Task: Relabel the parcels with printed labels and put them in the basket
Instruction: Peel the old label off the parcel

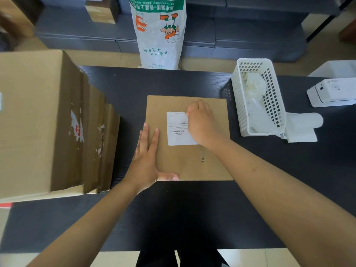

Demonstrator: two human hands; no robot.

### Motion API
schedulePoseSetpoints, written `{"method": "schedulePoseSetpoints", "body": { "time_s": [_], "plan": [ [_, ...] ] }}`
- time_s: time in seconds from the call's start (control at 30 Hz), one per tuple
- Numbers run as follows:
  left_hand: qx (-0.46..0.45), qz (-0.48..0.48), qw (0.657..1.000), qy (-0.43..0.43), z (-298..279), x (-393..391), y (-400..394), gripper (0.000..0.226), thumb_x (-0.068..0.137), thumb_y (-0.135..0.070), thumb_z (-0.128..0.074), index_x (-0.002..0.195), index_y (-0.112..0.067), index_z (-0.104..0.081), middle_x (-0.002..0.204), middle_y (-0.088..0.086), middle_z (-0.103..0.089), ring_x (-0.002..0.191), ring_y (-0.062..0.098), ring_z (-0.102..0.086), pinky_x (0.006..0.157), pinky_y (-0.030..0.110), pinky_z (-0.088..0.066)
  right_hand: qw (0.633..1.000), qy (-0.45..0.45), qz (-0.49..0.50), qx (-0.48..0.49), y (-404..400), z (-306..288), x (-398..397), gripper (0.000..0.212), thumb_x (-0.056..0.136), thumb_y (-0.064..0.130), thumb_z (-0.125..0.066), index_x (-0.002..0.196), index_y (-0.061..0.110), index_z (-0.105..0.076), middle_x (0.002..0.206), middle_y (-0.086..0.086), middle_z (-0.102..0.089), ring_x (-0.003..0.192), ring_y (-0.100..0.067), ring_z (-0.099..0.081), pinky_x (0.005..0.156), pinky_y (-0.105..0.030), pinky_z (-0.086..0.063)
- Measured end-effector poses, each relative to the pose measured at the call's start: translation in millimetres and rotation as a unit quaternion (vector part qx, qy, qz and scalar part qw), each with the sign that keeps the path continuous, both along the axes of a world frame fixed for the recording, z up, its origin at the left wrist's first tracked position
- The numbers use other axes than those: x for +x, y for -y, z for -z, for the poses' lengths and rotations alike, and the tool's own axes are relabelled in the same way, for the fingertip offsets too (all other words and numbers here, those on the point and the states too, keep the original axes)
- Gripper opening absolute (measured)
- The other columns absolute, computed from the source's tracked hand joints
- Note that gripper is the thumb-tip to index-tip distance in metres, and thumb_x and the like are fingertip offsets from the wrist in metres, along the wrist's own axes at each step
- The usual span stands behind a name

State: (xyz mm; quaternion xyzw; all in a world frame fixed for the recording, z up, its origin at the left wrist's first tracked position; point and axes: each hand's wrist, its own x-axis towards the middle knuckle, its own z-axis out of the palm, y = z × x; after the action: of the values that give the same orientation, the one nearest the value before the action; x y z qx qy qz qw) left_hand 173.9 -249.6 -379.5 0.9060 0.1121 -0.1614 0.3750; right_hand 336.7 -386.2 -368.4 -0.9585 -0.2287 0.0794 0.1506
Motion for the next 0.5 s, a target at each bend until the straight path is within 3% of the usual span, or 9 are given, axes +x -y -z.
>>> {"method": "schedulePoseSetpoints", "body": {
  "time_s": [0.13, 0.27, 0.4, 0.5],
  "plan": [
    [0.063, 0.037, 0.997, 0.019, -0.8, -1.4, -1.6, 0.138, 0.05, -0.085, -0.059, 0.144, -0.032, 0.027, 0.147, -0.011, 0.044, 0.137, 0.012, 0.039, 0.116, 0.047, 0.006, 0.992, -0.028, 0.055, 0.11, 1.6, 2.6, -2.4, 0.02, 0.096, 0.018, -0.052, 0.114, 0.009, -0.057, 0.118, -0.006, -0.052, 0.112, -0.023, -0.045, 0.093, -0.029, -0.038],
    [0.111, 0.076, 0.99, 0.035, -1.1, -4.2, -1.8, 0.133, 0.057, -0.087, -0.052, 0.145, -0.025, 0.026, 0.15, -0.009, 0.04, 0.139, 0.014, 0.035, 0.112, 0.043, 0.001, 0.986, -0.046, 0.074, 0.14, 2.9, 4.7, -1.5, 0.008, 0.094, 0.019, -0.057, 0.093, 0.014, -0.063, 0.105, -0.002, -0.053, 0.106, -0.02, -0.047, 0.088, -0.024, -0.038],
    [0.131, 0.096, 0.986, 0.03, -0.3, -4.4, 0.3, 0.134, 0.059, -0.088, -0.049, 0.144, -0.02, 0.029, 0.15, -0.002, 0.042, 0.139, 0.019, 0.037, 0.112, 0.041, 0.005, 0.993, -0.052, 0.051, 0.09, -0.9, 3.2, 2.3, 0.013, 0.096, 0.01, -0.048, 0.096, 0.013, -0.06, 0.108, -0.004, -0.052, 0.106, -0.02, -0.045, 0.088, -0.026, -0.038],
    [0.137, 0.099, 0.985, 0.024, -0.6, -3.1, 1.8, 0.136, 0.058, -0.088, -0.049, 0.144, -0.018, 0.029, 0.149, -0.001, 0.043, 0.138, 0.019, 0.038, 0.112, 0.04, 0.005, 0.999, -0.013, 0.021, 0.028, -3.2, 4.0, -0.7, 0.019, 0.093, 0.002, -0.044, 0.104, 0.012, -0.055, 0.11, -0.004, -0.049, 0.103, -0.019, -0.041, 0.079, -0.021, -0.028]
  ]
}}
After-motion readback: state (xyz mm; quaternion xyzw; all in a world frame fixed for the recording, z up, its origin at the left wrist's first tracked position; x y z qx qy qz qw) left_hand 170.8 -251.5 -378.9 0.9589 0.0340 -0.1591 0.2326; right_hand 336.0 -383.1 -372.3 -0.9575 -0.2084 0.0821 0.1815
